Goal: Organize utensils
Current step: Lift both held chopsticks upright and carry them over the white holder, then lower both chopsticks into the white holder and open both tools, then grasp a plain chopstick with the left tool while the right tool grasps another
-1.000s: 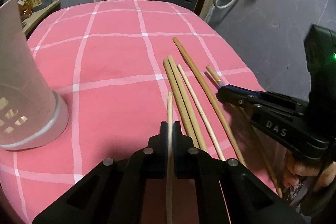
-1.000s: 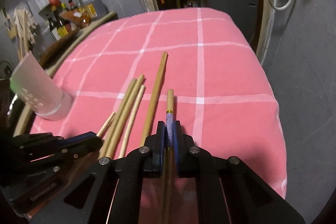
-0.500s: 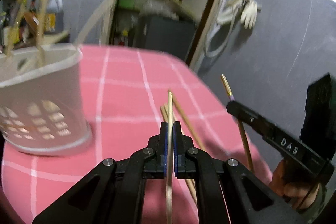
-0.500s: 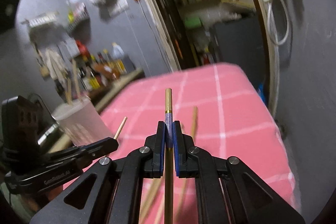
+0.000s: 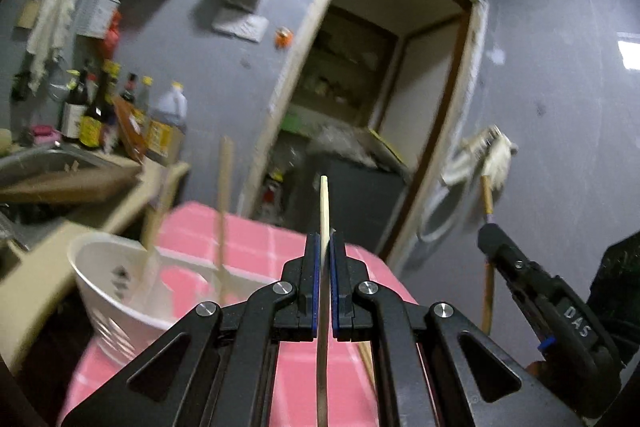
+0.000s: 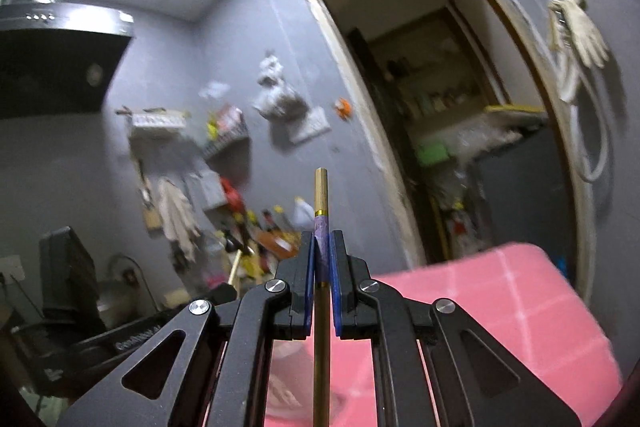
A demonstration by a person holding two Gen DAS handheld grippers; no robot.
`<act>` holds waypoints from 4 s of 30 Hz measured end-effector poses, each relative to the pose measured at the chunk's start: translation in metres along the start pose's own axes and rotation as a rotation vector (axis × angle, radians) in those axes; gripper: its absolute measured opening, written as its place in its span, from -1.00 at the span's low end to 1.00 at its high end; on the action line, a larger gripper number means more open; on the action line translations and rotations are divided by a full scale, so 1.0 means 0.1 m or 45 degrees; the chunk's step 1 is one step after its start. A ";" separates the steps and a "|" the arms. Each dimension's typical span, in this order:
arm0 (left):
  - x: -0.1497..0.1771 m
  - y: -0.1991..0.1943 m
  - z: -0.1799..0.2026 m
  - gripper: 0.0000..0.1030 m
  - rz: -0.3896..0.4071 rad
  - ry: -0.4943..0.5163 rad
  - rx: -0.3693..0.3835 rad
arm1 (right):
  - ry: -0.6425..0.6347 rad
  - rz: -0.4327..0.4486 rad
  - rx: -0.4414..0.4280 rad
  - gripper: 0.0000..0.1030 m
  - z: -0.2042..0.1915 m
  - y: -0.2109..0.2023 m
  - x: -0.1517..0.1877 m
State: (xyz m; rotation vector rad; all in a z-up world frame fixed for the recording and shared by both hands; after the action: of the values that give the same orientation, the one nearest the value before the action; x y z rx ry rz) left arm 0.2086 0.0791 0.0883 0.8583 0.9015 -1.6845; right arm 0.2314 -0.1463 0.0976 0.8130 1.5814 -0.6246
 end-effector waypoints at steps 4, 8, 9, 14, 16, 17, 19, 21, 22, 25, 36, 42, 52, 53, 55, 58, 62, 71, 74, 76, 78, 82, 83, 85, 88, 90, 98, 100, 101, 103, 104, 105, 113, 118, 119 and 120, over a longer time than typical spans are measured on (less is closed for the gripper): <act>-0.35 -0.02 -0.31 -0.95 0.085 -0.029 -0.017 | 0.038 0.095 -0.079 -0.90 -0.15 0.33 -0.11; -0.70 0.00 -0.64 -0.95 0.183 -0.063 -0.034 | 0.075 0.191 -0.127 -0.90 -0.25 0.60 -0.20; -0.77 0.01 -0.70 -0.95 0.202 -0.067 -0.041 | 0.072 0.214 -0.129 -0.90 -0.28 0.65 -0.21; -1.02 0.04 -1.05 -0.95 0.324 -0.102 -0.108 | 0.023 0.330 -0.064 -0.90 -0.36 0.85 -0.27; -1.04 0.04 -1.15 -0.95 0.351 -0.105 -0.128 | 0.016 0.361 -0.045 -0.90 -0.35 0.89 -0.27; -1.05 0.06 -1.22 -0.95 0.361 -0.111 -0.141 | 0.016 0.368 -0.037 -0.90 -0.34 0.93 -0.27; -1.02 0.08 -1.27 -0.95 0.374 -0.121 -0.159 | 0.017 0.377 -0.023 -0.90 -0.32 0.95 -0.26; -0.99 0.09 -1.32 -0.95 0.383 -0.138 -0.168 | 0.021 0.378 -0.004 -0.90 -0.29 1.00 -0.22; -0.97 0.10 -1.33 -0.95 0.386 -0.144 -0.170 | 0.024 0.376 0.003 -0.90 -0.26 1.00 -0.20; -0.95 0.13 -1.36 -0.95 0.392 -0.155 -0.169 | 0.028 0.378 0.041 -0.90 -0.21 1.01 -0.13; -0.77 0.21 -1.31 -0.95 0.362 -0.098 -0.154 | -0.012 0.366 0.096 -0.90 -0.24 1.07 0.00; -0.67 0.23 -1.37 -0.95 0.370 -0.138 -0.203 | -0.034 0.320 0.105 -0.89 -0.26 1.12 0.08; -0.66 0.17 -1.36 -0.95 0.456 -0.127 -0.256 | -0.028 0.260 0.113 -0.89 -0.27 1.17 0.15; -0.65 0.17 -1.37 -0.95 0.465 -0.126 -0.268 | -0.032 0.247 0.111 -0.89 -0.28 1.18 0.16; -0.60 0.17 -1.38 -0.95 0.472 -0.116 -0.287 | -0.048 0.218 0.110 -0.89 -0.30 1.18 0.18; -0.55 0.16 -1.35 -0.95 0.463 -0.083 -0.297 | -0.078 0.164 0.102 -0.89 -0.33 1.18 0.22; -0.44 0.15 -1.28 -0.95 0.430 -0.048 -0.273 | -0.115 0.066 0.094 -0.89 -0.35 1.17 0.29; -0.18 0.19 -1.22 -0.95 0.313 0.010 -0.263 | -0.130 -0.076 0.057 -0.89 -0.37 1.03 0.39; -0.13 0.19 -1.19 -0.95 0.270 0.029 -0.258 | -0.131 -0.101 0.052 -0.89 -0.37 1.00 0.42; -0.09 0.20 -1.18 -0.95 0.234 0.039 -0.252 | -0.134 -0.120 0.049 -0.89 -0.37 0.99 0.45; -0.05 0.22 -1.17 -0.95 0.197 0.045 -0.245 | -0.137 -0.135 0.054 -0.89 -0.35 0.98 0.47; 0.02 0.25 -1.18 -0.93 0.131 0.049 -0.242 | -0.131 -0.155 0.064 -0.88 -0.34 0.96 0.50; 0.03 0.25 -1.18 -0.90 0.118 0.043 -0.243 | -0.133 -0.157 0.064 -0.88 -0.33 0.95 0.49; 0.04 0.24 -1.18 -0.90 0.102 0.037 -0.245 | -0.141 -0.163 0.071 -0.85 -0.34 0.94 0.49; 0.05 0.20 -1.15 -0.75 0.093 0.038 -0.267 | -0.152 -0.161 0.081 -0.51 -0.34 0.91 0.50; 0.04 0.17 -1.13 -0.46 0.089 0.030 -0.276 | -0.157 -0.154 0.086 -0.47 -0.33 0.88 0.49; -0.04 -0.02 -0.98 0.18 0.128 0.037 -0.311 | -0.204 -0.092 0.124 0.10 -0.33 0.70 0.39; -0.07 -0.06 -0.92 0.29 0.141 0.047 -0.311 | -0.215 -0.073 0.142 0.32 -0.32 0.63 0.33; -0.08 -0.08 -0.89 0.43 0.148 0.053 -0.315 | -0.218 -0.062 0.154 0.56 -0.30 0.60 0.30; -0.09 -0.14 -0.82 0.58 0.175 0.063 -0.313 | -0.229 -0.033 0.171 0.67 -0.27 0.51 0.23; -0.09 -0.17 -0.79 0.66 0.190 0.066 -0.310 | -0.239 -0.023 0.179 0.69 -0.25 0.46 0.20; -0.10 -0.19 -0.76 0.71 0.199 0.068 -0.310 | -0.246 -0.018 0.188 0.78 -0.24 0.41 0.17; -0.07 -0.34 -0.47 0.95 0.226 0.089 -0.228 | -0.291 -0.026 0.218 1.00 -0.07 -0.07 -0.01; 0.05 -0.36 -0.23 0.96 0.179 0.109 -0.160 | -0.347 -0.086 0.261 1.00 0.06 -0.38 -0.06; 0.09 -0.35 -0.19 0.96 0.166 0.111 -0.148 | -0.359 -0.098 0.276 1.00 0.09 -0.43 -0.06; 0.13 -0.34 -0.14 0.96 0.148 0.117 -0.135 | -0.366 -0.109 0.291 1.00 0.12 -0.47 -0.05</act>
State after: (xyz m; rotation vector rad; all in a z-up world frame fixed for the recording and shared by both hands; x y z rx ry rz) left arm 0.1746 0.0934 0.0757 0.9040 0.9758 -1.4946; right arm 0.2016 -0.1849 0.0984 0.7863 1.3024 -0.9534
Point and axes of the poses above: each gripper's, at about its wrist camera, not at the fingertips, and y roughly the way its jaws point, z to its right, x to its underside, the point moved 1 cm from there along y, roughly the way its jaws point, and after that the axes turned 8 degrees about -y, right-handed, at the moved point
